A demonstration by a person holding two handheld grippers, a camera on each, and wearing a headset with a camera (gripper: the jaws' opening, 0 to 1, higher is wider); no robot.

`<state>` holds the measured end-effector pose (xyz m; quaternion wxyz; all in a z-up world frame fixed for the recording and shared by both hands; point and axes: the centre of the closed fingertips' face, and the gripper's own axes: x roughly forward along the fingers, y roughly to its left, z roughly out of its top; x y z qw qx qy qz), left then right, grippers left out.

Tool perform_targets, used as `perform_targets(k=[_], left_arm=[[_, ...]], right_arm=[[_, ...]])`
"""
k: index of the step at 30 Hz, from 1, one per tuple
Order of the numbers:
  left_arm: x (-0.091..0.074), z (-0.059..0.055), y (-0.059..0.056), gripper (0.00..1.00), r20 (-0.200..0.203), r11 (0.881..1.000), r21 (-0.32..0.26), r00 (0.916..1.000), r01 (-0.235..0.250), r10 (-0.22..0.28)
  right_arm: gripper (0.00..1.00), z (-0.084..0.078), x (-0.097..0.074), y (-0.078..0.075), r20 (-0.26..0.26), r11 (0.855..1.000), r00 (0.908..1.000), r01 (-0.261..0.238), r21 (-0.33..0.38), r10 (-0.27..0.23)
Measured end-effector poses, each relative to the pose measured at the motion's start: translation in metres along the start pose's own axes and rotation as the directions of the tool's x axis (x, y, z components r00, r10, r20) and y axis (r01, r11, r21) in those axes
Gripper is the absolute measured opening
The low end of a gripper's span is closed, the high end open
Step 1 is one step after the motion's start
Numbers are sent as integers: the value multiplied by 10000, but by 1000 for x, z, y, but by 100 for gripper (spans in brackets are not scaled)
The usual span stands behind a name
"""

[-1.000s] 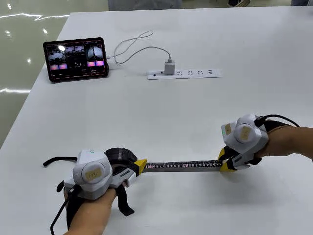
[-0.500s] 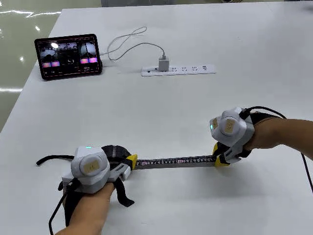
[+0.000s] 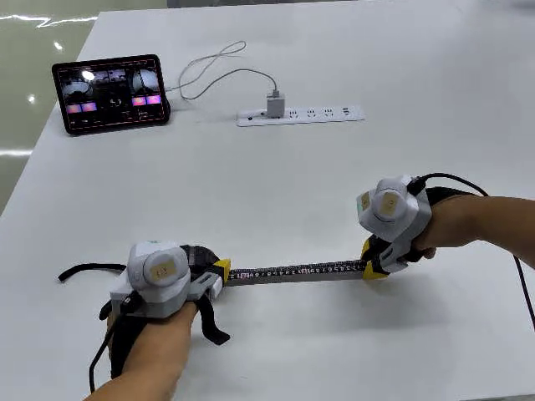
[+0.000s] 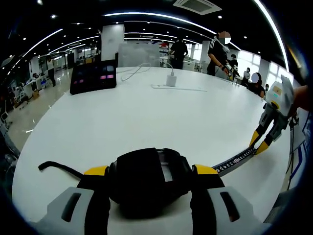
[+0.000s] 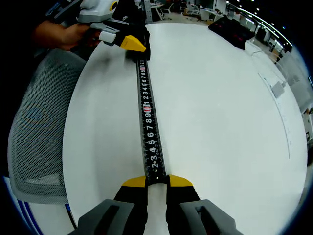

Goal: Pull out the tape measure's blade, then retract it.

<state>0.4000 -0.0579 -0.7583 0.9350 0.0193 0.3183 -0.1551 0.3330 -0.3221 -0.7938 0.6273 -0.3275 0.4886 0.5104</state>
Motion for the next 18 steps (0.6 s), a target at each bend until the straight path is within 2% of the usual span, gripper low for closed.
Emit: perform_targets(k=[5, 7, 13, 18], left_arm=[[1, -1, 0, 61, -66, 9999, 101, 10000, -21, 22], [1, -1, 0, 61, -60, 10000, 87, 10000, 11, -11], [2, -1, 0, 61, -53, 10000, 72, 10000, 45, -44], [2, -2, -1, 61, -65, 9999, 83, 10000, 68, -68]], right_arm=[[9, 0, 0, 1, 254, 9998, 9996, 154, -147, -151], [9, 1, 0, 1, 333, 9996, 9993, 168, 226, -175], [9, 3, 2, 1, 12, 9998, 9999, 150, -128, -150], [9, 5, 3, 2, -52, 9995, 9997, 232, -227, -234]])
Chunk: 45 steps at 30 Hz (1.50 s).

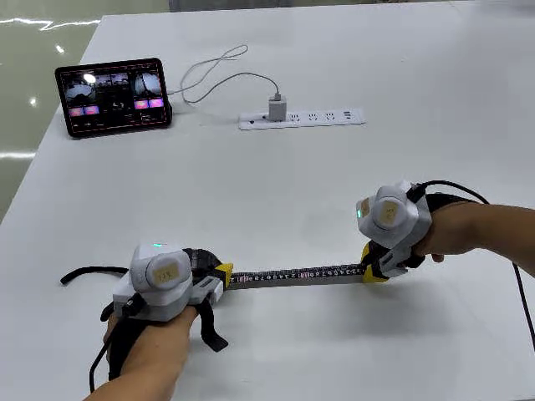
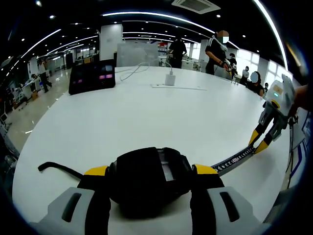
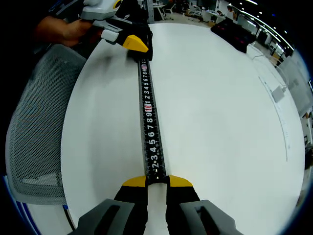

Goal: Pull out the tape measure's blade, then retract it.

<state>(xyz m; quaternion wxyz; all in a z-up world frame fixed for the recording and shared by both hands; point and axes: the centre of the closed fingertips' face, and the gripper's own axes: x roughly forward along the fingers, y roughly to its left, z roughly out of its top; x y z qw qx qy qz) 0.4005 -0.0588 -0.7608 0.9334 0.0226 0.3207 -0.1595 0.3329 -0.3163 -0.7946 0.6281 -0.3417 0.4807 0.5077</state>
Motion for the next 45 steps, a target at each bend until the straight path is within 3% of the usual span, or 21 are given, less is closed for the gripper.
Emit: perform_targets(k=[6, 9, 24, 32, 45], left_arm=[[1, 0, 0, 62, -53, 10000, 20, 10000, 26, -26], [1, 0, -1, 62, -51, 10000, 31, 10000, 17, -17], [1, -1, -1, 62, -69, 10000, 86, 10000, 11, -10], [1, -1, -1, 62, -56, 9999, 102, 10000, 5, -4], [1, -1, -1, 62, -87, 9999, 119, 10000, -1, 2]], right_arm=[[9, 3, 1, 1, 13, 9998, 10000, -50, -201, 50], [9, 4, 1, 0, 68, 9999, 9999, -112, 22, 112], [9, 9, 4, 2, -7, 9930, 10000, -22, -1177, 21], [9, 13, 6, 1, -65, 9977, 9999, 72, -668, -77], [9, 19, 6, 1, -117, 9985, 9999, 88, -535, -94]])
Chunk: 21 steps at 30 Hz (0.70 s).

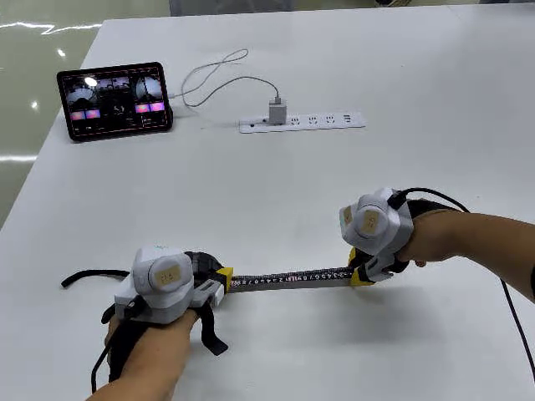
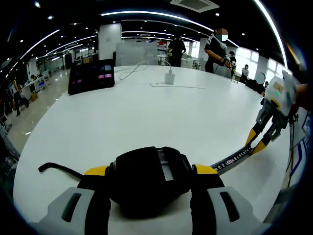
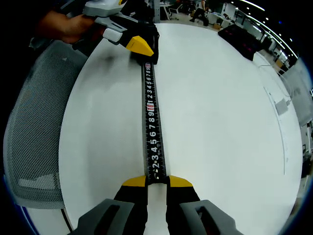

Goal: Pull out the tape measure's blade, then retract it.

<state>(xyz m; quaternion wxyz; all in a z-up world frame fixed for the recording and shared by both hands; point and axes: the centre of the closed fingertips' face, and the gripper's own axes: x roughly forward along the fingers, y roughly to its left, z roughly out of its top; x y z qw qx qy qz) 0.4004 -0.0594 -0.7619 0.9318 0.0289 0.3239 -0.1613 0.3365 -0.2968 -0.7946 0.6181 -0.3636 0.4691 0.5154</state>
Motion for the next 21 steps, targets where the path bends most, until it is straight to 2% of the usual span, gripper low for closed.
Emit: perform_targets(k=[7, 9, 13, 21], left_arm=[[0, 0, 0, 62, -1, 10000, 11, 10000, 5, -5], [0, 0, 0, 62, -4, 10000, 9, 10000, 15, -15], [0, 0, 1, 62, -7, 10000, 8, 10000, 7, -7], [0, 0, 1, 62, -13, 10000, -1, 10000, 13, -13]], right_arm=[[9, 4, 1, 0, 97, 10000, 10000, -21, 44, 21], [9, 5, 1, -1, 170, 9997, 9998, -37, 242, 33], [9, 7, 2, 0, 96, 9999, 9999, -116, -6, 116], [10, 10, 3, -1, 96, 9999, 9999, -46, 139, 44]])
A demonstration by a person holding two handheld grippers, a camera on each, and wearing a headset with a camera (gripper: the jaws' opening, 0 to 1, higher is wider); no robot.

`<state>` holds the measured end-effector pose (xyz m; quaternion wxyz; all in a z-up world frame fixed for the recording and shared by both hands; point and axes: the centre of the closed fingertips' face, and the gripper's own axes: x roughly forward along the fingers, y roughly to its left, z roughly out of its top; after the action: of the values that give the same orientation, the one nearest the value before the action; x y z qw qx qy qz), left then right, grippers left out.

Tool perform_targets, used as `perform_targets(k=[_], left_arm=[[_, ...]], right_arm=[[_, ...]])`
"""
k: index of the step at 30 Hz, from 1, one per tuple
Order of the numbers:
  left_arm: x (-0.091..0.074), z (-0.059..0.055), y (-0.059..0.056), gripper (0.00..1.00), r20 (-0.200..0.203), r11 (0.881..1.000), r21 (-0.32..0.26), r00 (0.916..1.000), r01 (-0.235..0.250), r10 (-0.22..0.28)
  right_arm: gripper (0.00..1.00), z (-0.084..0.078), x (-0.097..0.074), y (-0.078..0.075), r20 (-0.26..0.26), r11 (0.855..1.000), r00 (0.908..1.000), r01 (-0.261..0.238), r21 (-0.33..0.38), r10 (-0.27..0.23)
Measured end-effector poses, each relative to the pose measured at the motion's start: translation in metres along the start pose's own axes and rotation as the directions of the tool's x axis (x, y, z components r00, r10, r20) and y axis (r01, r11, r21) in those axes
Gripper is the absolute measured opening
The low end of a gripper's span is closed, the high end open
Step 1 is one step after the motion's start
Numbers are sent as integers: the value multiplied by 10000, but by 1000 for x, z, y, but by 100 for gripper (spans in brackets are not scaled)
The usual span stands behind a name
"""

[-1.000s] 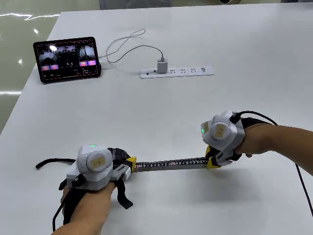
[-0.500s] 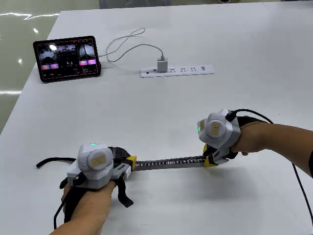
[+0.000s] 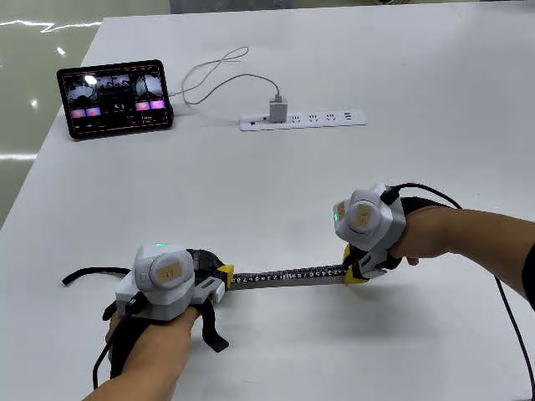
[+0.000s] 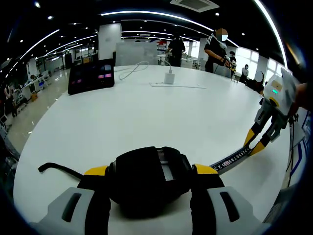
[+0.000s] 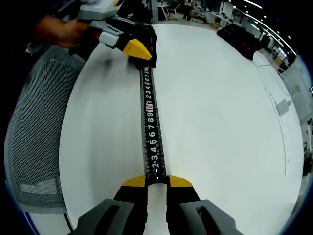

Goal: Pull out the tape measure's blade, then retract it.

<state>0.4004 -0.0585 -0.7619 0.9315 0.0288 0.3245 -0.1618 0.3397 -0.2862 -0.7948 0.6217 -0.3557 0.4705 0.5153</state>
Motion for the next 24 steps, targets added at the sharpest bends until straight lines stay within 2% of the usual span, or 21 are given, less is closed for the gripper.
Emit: perform_targets(k=[24], left_arm=[[0, 0, -1, 62, -63, 10000, -3, 10000, 8, -8]], right_arm=[[10, 10, 3, -1, -16, 10000, 10000, -62, 78, 62]])
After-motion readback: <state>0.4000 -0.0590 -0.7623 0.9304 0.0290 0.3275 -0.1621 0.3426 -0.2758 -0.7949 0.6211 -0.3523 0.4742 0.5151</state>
